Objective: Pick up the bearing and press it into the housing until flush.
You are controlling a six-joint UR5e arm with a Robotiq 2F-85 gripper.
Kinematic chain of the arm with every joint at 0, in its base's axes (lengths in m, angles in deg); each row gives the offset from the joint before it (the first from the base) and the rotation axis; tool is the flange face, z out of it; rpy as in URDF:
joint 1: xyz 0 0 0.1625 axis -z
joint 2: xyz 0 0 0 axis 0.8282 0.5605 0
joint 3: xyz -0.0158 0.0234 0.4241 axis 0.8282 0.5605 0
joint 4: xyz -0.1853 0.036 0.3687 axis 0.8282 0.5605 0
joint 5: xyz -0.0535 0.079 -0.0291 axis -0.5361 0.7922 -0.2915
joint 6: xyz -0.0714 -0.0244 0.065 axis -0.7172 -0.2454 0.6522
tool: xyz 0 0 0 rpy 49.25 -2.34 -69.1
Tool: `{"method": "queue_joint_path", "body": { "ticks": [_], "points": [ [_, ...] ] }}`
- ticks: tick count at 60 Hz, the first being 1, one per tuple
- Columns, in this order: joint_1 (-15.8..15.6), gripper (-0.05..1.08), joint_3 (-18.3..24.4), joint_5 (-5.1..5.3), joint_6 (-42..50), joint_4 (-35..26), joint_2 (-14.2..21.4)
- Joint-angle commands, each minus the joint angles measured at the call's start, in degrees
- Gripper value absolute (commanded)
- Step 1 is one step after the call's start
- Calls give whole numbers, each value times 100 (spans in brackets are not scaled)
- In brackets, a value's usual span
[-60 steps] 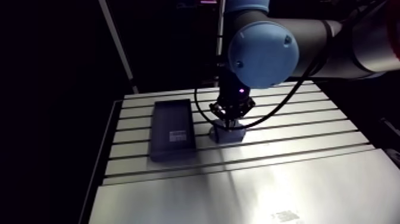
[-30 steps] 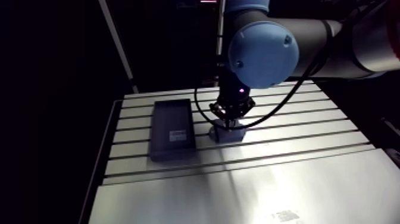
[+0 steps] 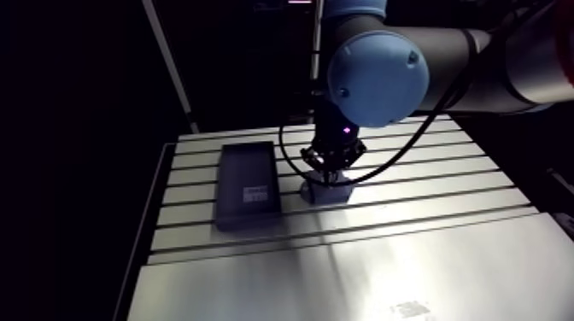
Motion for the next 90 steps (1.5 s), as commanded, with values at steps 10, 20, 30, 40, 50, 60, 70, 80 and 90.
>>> {"method": "queue_joint_path", "body": {
  "ticks": [10, 20, 30, 40, 50, 60, 70, 80, 90],
  "points": [
    [-1, 87, -2, 0, -4, 0, 3],
    [-9, 87, -1, 0, -12, 0, -5],
    [-9, 87, -2, 0, -5, 8, -5],
    [-9, 87, -2, 0, -12, 9, -5],
    [-9, 87, -2, 0, -13, 9, -5],
    [-9, 87, -2, 0, -13, 9, -23],
    [-1, 87, -2, -7, -13, 9, -49],
    [8, 87, 6, 0, -13, 9, -40],
    [8, 87, 24, 2, -13, -7, 20]
  ]
}}
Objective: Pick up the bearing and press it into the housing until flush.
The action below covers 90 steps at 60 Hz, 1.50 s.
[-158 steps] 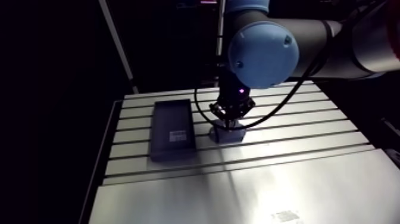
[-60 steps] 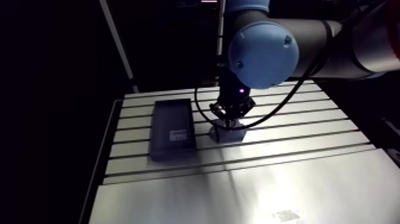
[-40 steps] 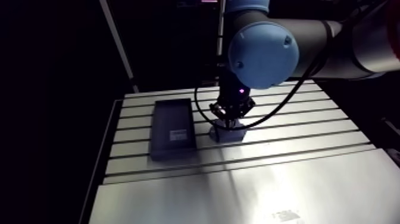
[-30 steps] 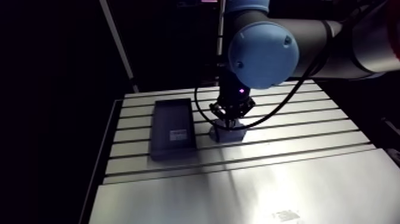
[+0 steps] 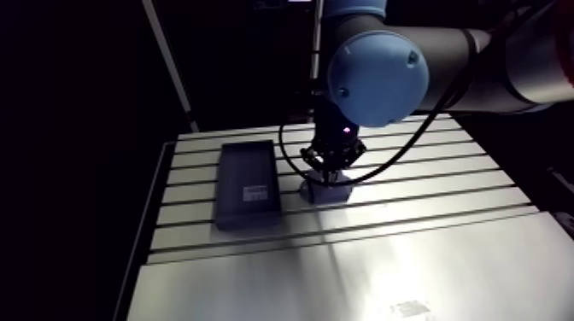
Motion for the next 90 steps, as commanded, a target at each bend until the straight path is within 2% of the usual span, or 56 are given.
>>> {"method": "queue_joint_path", "body": {
  "ticks": [1, 38, 45, 46, 47, 48, 49, 50, 51, 52, 53, 54, 68, 90],
  "points": [
    [4, 87, 29, 1, 0, -21, 57],
    [-13, 87, 109, -26, -79, -179, 259],
    [-21, 83, 125, -26, -79, -314, 353],
    [-22, 72, 149, -26, -79, -365, 379],
    [-22, 72, 149, -26, -79, -365, 379],
    [-22, 49, 168, -18, -79, -440, 413],
    [-22, 49, 168, -18, -79, -440, 413],
    [-29, 28, 193, -24, -79, -526, 448],
    [-29, 28, 193, -24, -79, -526, 448],
    [-31, 13, 227, -25, -79, -629, 468],
    [-31, 13, 227, -25, -79, -629, 468],
    [-31, 3, 276, -26, -79, -749, 486],
    [-38, 1, 568, -17, 41, -1385, 693],
    [-40, 1, 1484, 1, 184, -2894, 1169]
  ]
}}
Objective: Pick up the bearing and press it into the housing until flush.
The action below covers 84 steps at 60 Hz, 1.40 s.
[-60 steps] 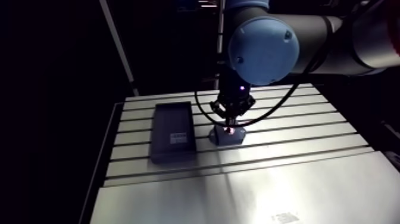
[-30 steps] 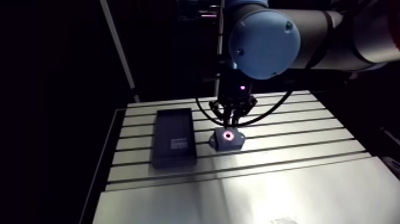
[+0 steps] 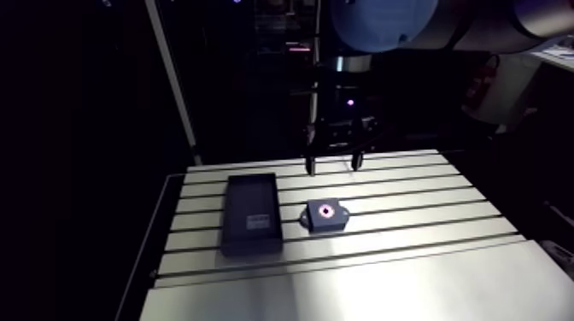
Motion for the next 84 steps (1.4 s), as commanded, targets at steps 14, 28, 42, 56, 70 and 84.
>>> {"method": "queue_joint_path", "body": {
  "ticks": [14, 28, 42, 56, 70, 84],
  "points": [
    [-18, 1, 1141, 32, 118, -1525, 426],
    [-139, 1, 1519, 32, 128, -1884, 558],
    [-231, 1, 1833, 16, 242, -1987, 636],
    [-318, 1, 1783, 16, 260, -1919, 734],
    [-346, 1, 1758, 22, 286, -1925, 990],
    [-346, 1, 1620, 23, 286, -1969, 1201]
  ]
}}
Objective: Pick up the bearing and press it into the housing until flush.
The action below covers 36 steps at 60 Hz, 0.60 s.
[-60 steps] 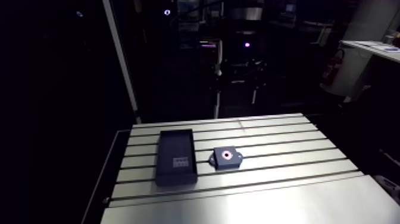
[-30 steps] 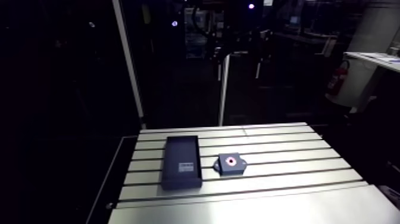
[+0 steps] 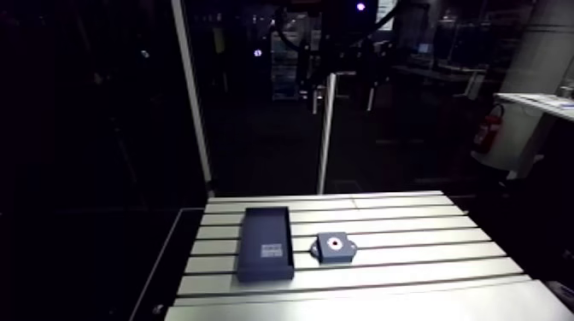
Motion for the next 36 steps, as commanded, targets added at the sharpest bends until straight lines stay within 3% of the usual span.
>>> {"method": "queue_joint_path", "body": {
  "ticks": [1, 36],
  "points": [
    [-6, 1, -121, 2, 3, -33, 177],
    [-56, 1, -72, 19, 3, -182, 108]
  ]
}}
